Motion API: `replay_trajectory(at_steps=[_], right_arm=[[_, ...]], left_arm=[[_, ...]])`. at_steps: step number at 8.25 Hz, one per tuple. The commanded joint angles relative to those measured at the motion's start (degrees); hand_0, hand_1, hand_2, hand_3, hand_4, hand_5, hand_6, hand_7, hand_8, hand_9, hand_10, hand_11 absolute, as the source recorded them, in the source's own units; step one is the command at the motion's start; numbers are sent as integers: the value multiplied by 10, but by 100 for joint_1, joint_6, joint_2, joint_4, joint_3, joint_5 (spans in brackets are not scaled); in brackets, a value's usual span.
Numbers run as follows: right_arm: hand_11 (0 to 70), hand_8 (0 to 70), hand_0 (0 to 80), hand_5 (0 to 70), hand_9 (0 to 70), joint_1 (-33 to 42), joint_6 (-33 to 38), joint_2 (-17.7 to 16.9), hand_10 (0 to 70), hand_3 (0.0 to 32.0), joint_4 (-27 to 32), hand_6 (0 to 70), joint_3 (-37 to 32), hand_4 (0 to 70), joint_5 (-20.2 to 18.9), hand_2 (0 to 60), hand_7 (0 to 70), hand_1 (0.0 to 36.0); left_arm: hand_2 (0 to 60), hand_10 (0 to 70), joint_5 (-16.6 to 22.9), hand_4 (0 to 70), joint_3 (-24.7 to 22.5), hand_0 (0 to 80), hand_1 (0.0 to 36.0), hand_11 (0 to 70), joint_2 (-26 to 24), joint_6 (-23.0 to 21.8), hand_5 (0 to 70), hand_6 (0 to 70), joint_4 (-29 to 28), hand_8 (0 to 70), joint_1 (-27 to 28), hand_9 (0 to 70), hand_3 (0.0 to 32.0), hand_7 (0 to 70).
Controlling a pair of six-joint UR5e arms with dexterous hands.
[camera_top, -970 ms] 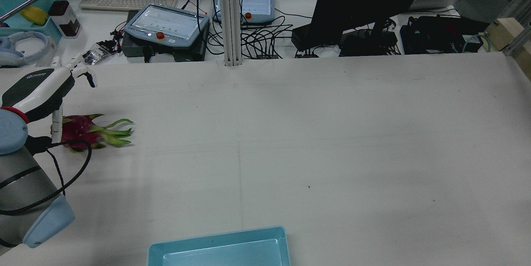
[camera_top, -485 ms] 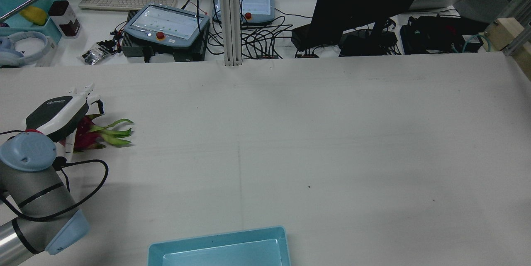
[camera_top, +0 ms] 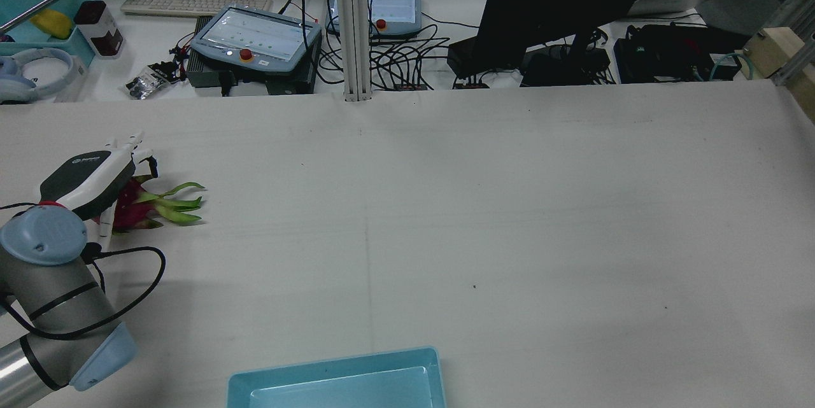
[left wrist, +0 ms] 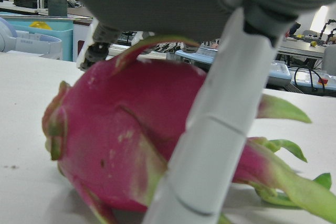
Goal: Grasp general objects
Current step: 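Close the left hand's fingers around the dragon fruit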
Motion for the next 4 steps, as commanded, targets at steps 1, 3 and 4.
replay_trajectory(at_steps=[1, 3, 4], right_arm=[[0, 0, 0, 0, 0, 0, 0, -2, 0, 0, 0, 0, 2, 0, 0, 0, 0, 0], [0, 0, 0, 0, 0, 0, 0, -2, 0, 0, 0, 0, -6, 0, 0, 0, 0, 0], [0, 0, 0, 0, 0, 0, 0, -2, 0, 0, 0, 0, 2, 0, 0, 0, 0, 0]], left_arm=[[0, 0, 8, 0, 208, 800, 344, 0, 4, 6, 625, 0, -135, 71, 1, 0, 320, 50], [0, 0, 8, 0, 252, 800, 341, 0, 12, 5, 632, 0, -144, 78, 1, 0, 320, 58], [0, 0, 8, 0, 261, 800, 343, 0, 12, 6, 633, 0, -144, 78, 9, 0, 320, 60]])
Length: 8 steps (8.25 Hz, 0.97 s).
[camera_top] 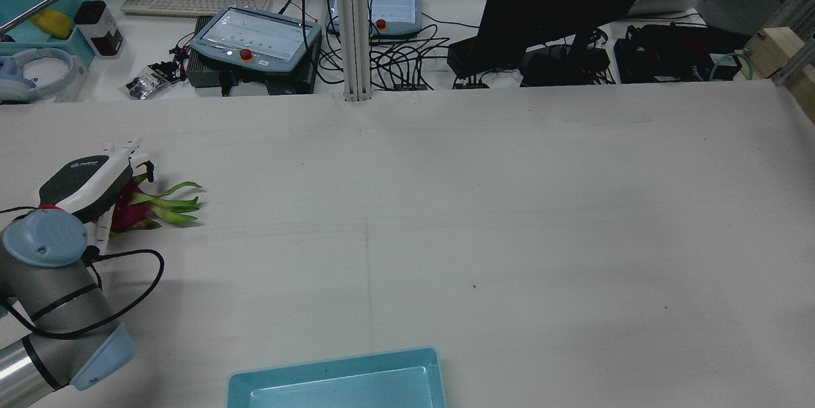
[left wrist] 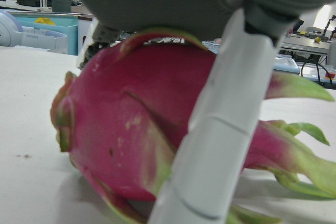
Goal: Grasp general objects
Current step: 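Close the left hand's fingers around the dragon fruit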
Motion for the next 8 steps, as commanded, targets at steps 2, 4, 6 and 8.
replay_trajectory(at_steps=[2, 4, 6, 8], right_arm=[[0, 0, 0, 0, 0, 0, 0, 0, 0, 0, 0, 0, 3, 0, 0, 0, 0, 0], [0, 0, 0, 0, 0, 0, 0, 0, 0, 0, 0, 0, 3, 0, 0, 0, 0, 0], [0, 0, 0, 0, 0, 0, 0, 0, 0, 0, 0, 0, 3, 0, 0, 0, 0, 0], [0, 0, 0, 0, 0, 0, 0, 0, 0, 0, 0, 0, 3, 0, 0, 0, 0, 0]], left_arm=[[0, 0, -8, 0, 69, 800, 322, 0, 101, 3, 692, 0, -118, 96, 9, 0, 320, 70], [0, 0, -17, 0, 69, 800, 311, 0, 155, 3, 700, 0, -180, 110, 0, 6, 320, 102], [13, 65, -70, 0, 69, 800, 298, 125, 163, 3, 700, 25, -180, 129, 9, 37, 244, 254], [34, 180, -61, 82, 69, 800, 268, 287, 163, 3, 700, 172, -171, 232, 9, 181, 136, 453]])
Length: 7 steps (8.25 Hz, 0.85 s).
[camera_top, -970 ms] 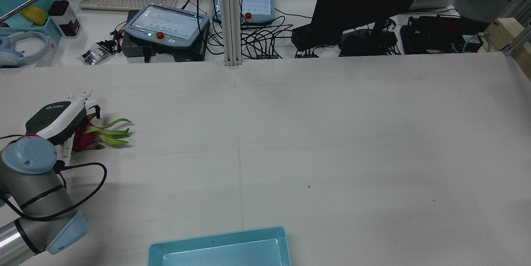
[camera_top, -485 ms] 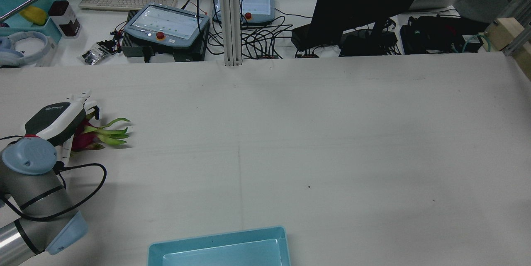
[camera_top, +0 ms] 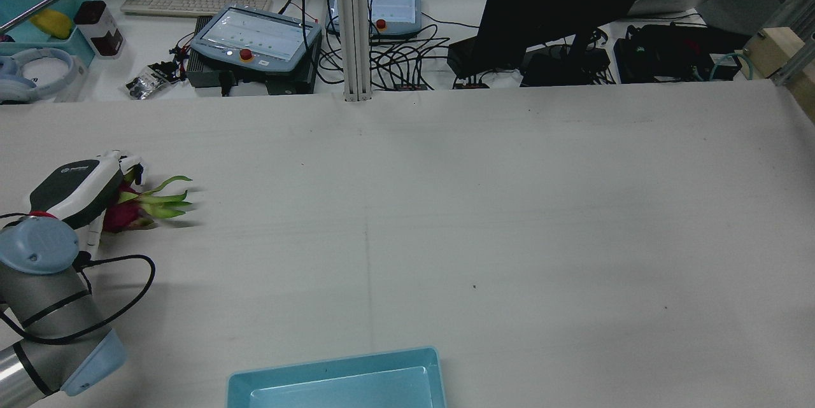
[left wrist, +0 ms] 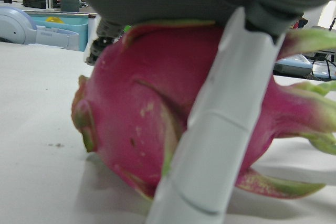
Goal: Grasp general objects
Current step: 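Close the left hand's fingers around the dragon fruit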
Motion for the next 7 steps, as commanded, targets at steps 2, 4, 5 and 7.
replay_trajectory(at_steps=[2, 4, 5, 7], right_arm=[[0, 0, 0, 0, 0, 0, 0, 0, 0, 0, 0, 0, 0, 0, 0, 0, 0, 0], [0, 0, 0, 0, 0, 0, 0, 0, 0, 0, 0, 0, 0, 0, 0, 0, 0, 0], [0, 0, 0, 0, 0, 0, 0, 9, 0, 0, 0, 0, 0, 0, 0, 0, 0, 0], [0, 0, 0, 0, 0, 0, 0, 0, 0, 0, 0, 0, 0, 0, 0, 0, 0, 0]], left_arm=[[56, 267, -15, 327, 140, 800, 219, 403, 9, 9, 700, 411, -3, 396, 10, 379, 0, 620], [108, 373, -32, 523, 124, 800, 207, 537, 0, 0, 700, 598, 6, 511, 1, 551, 0, 700], [158, 446, -24, 611, 80, 800, 218, 639, 0, -9, 700, 688, 24, 560, -42, 646, 0, 700], [211, 548, 38, 655, -330, 800, 246, 700, -35, -53, 700, 700, 338, 646, -69, 700, 0, 700]])
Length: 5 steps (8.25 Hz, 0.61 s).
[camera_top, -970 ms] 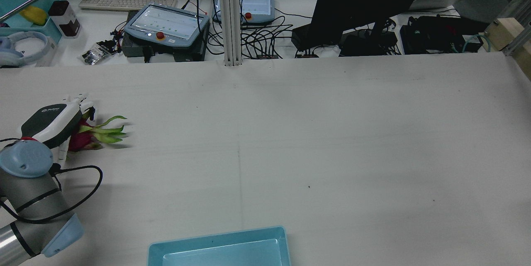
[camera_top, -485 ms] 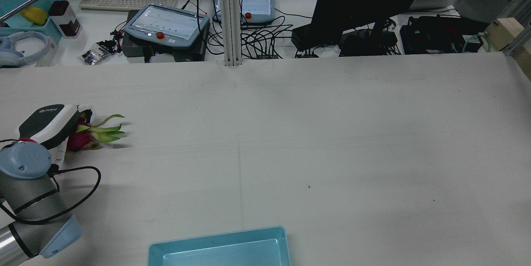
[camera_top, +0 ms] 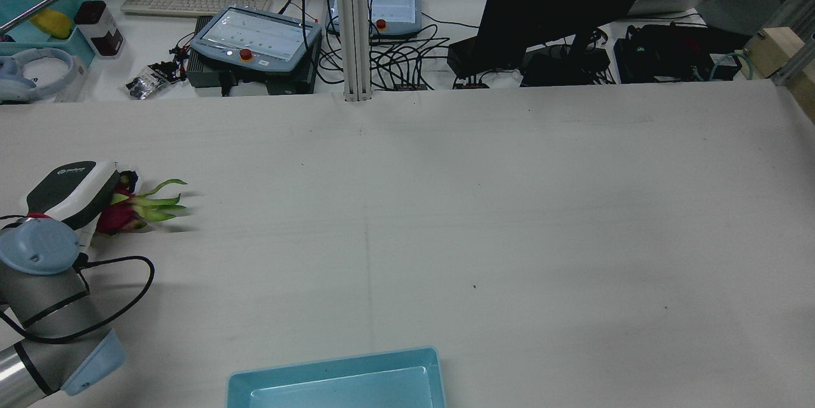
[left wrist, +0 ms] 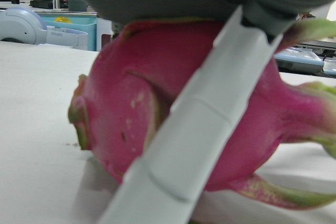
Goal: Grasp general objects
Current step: 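Close the left hand's fingers around the dragon fruit, then lift the dragon fruit and carry it toward the light-blue tray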
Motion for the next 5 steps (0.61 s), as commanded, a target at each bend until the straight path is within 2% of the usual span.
replay_trajectory(at_steps=[1, 2, 3, 4, 5], right_arm=[[0, 0, 0, 0, 0, 0, 0, -2, 0, 0, 0, 0, 0, 0, -9, 0, 0, 0], [0, 0, 0, 0, 0, 0, 0, -2, 0, 0, 0, 0, 0, 0, -9, 0, 0, 0], [0, 0, 0, 0, 0, 0, 0, -2, 0, 0, 0, 0, 0, 0, -9, 0, 0, 0], [0, 0, 0, 0, 0, 0, 0, -2, 0, 0, 0, 0, 0, 0, 0, 0, 0, 0], [0, 0, 0, 0, 0, 0, 0, -2, 0, 0, 0, 0, 0, 0, 0, 0, 0, 0]], left_arm=[[263, 608, 84, 636, -787, 800, 305, 700, -28, -33, 700, 700, 451, 700, -52, 700, 0, 700], [427, 669, 520, 586, -1026, 800, 336, 700, -54, -33, 700, 700, 479, 700, -104, 700, 0, 700], [600, 700, 1507, 552, -1124, 800, 360, 700, -133, -42, 700, 700, -17, 700, -557, 700, 0, 700], [600, 700, 2787, 571, -1064, 800, 360, 700, -395, -77, 700, 700, -526, 700, -1005, 700, 0, 700], [600, 700, 3548, 608, -1003, 800, 360, 700, -824, -452, 700, 700, -584, 700, -1184, 700, 0, 700]])
